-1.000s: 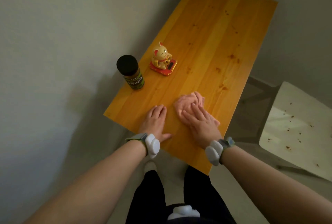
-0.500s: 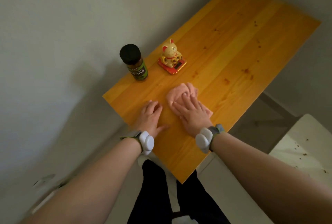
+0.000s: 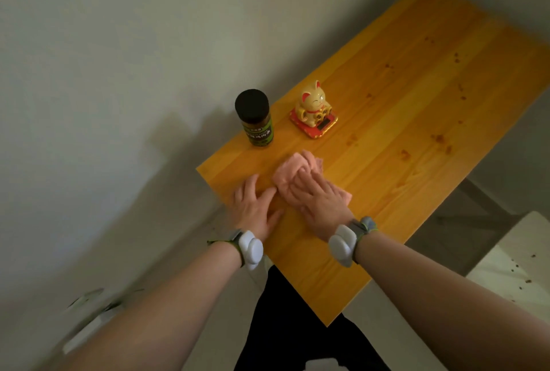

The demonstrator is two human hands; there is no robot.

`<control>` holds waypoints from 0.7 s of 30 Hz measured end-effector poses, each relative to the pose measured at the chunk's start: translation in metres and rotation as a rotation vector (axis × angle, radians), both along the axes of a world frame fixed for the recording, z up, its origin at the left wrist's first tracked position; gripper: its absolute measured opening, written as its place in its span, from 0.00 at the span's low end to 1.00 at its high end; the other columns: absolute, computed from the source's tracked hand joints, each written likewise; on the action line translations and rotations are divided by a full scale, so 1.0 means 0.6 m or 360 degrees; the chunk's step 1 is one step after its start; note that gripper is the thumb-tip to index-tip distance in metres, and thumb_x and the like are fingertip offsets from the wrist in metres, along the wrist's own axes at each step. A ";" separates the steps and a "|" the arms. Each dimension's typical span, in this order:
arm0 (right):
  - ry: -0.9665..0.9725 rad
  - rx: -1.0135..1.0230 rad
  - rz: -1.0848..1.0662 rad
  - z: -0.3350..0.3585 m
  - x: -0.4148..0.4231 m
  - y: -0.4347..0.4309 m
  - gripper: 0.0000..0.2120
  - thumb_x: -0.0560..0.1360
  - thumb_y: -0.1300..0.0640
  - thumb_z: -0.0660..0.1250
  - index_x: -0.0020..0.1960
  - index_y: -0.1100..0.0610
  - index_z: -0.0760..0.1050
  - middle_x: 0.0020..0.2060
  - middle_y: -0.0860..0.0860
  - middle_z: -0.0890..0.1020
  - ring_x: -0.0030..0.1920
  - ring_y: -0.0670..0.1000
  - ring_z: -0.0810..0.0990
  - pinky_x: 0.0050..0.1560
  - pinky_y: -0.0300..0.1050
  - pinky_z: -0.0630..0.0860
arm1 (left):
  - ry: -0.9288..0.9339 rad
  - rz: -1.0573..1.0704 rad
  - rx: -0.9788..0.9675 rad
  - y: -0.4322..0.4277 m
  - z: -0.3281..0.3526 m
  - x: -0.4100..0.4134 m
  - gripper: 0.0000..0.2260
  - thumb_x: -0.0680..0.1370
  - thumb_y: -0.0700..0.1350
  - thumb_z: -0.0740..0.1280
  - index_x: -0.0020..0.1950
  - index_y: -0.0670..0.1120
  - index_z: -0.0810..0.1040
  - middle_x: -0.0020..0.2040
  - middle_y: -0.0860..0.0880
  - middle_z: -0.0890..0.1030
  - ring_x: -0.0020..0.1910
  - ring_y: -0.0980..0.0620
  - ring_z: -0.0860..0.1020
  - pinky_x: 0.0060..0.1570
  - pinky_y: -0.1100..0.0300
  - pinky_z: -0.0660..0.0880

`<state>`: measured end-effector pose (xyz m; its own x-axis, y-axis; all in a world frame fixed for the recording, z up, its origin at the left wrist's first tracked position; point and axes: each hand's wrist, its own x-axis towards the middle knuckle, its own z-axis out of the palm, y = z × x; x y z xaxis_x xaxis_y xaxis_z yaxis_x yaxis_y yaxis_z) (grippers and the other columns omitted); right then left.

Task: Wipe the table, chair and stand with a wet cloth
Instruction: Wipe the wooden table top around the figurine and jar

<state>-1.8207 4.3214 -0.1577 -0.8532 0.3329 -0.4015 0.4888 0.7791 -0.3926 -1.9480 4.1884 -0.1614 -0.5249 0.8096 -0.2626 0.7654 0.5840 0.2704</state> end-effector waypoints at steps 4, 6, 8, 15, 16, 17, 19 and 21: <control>0.0123 0.0074 -0.0570 -0.005 0.043 0.029 0.24 0.77 0.50 0.54 0.72 0.50 0.66 0.75 0.56 0.59 0.74 0.63 0.56 0.72 0.62 0.57 | -0.0208 0.0148 0.0140 0.009 0.003 -0.032 0.28 0.75 0.57 0.65 0.71 0.48 0.63 0.69 0.45 0.65 0.66 0.44 0.65 0.63 0.51 0.66; 0.0156 0.0155 -0.0733 -0.010 0.039 0.018 0.23 0.76 0.53 0.58 0.70 0.53 0.69 0.74 0.58 0.61 0.72 0.67 0.59 0.70 0.65 0.60 | -0.0326 0.0434 0.0321 0.027 0.012 -0.063 0.33 0.74 0.56 0.68 0.73 0.46 0.59 0.71 0.45 0.64 0.69 0.45 0.64 0.65 0.52 0.65; 0.0157 0.0175 -0.0717 -0.009 0.034 0.008 0.26 0.73 0.50 0.53 0.69 0.54 0.71 0.72 0.59 0.64 0.70 0.69 0.61 0.68 0.68 0.61 | -0.0470 0.0668 0.0439 0.064 0.026 -0.083 0.37 0.73 0.55 0.69 0.75 0.45 0.55 0.73 0.45 0.62 0.72 0.46 0.61 0.68 0.51 0.63; 0.0063 0.0109 -0.0528 -0.002 0.022 -0.006 0.27 0.74 0.48 0.50 0.74 0.43 0.59 0.76 0.54 0.56 0.75 0.63 0.53 0.70 0.66 0.54 | -0.0769 0.0869 0.0873 0.144 0.043 -0.111 0.28 0.71 0.49 0.72 0.67 0.45 0.65 0.61 0.48 0.73 0.58 0.52 0.72 0.57 0.57 0.73; 0.0068 0.0094 -0.0458 0.001 0.020 -0.006 0.28 0.74 0.47 0.48 0.74 0.42 0.58 0.76 0.54 0.56 0.75 0.63 0.52 0.70 0.65 0.54 | -0.0762 0.0876 0.0894 0.141 0.047 -0.110 0.26 0.72 0.48 0.71 0.66 0.46 0.66 0.58 0.49 0.73 0.54 0.54 0.72 0.53 0.60 0.72; 0.0070 0.0072 -0.0383 0.002 0.016 -0.004 0.28 0.74 0.47 0.47 0.74 0.42 0.58 0.76 0.53 0.55 0.75 0.63 0.52 0.70 0.65 0.54 | -0.0746 0.0899 0.0918 0.134 0.049 -0.111 0.23 0.73 0.47 0.71 0.65 0.46 0.66 0.55 0.51 0.73 0.51 0.56 0.72 0.50 0.62 0.70; 0.0053 0.0039 -0.0242 0.002 0.003 0.004 0.26 0.75 0.51 0.51 0.73 0.42 0.60 0.76 0.52 0.54 0.75 0.62 0.50 0.71 0.64 0.52 | -0.0731 0.1013 0.0962 0.112 0.049 -0.113 0.21 0.73 0.46 0.70 0.63 0.46 0.66 0.52 0.52 0.73 0.49 0.55 0.74 0.48 0.63 0.70; 0.0001 0.0051 -0.0087 0.001 -0.024 0.016 0.27 0.77 0.56 0.57 0.74 0.42 0.59 0.77 0.50 0.50 0.76 0.60 0.46 0.73 0.61 0.49 | -0.0687 0.1195 0.1038 0.081 0.044 -0.116 0.22 0.73 0.45 0.70 0.63 0.46 0.66 0.52 0.51 0.73 0.49 0.54 0.75 0.50 0.61 0.72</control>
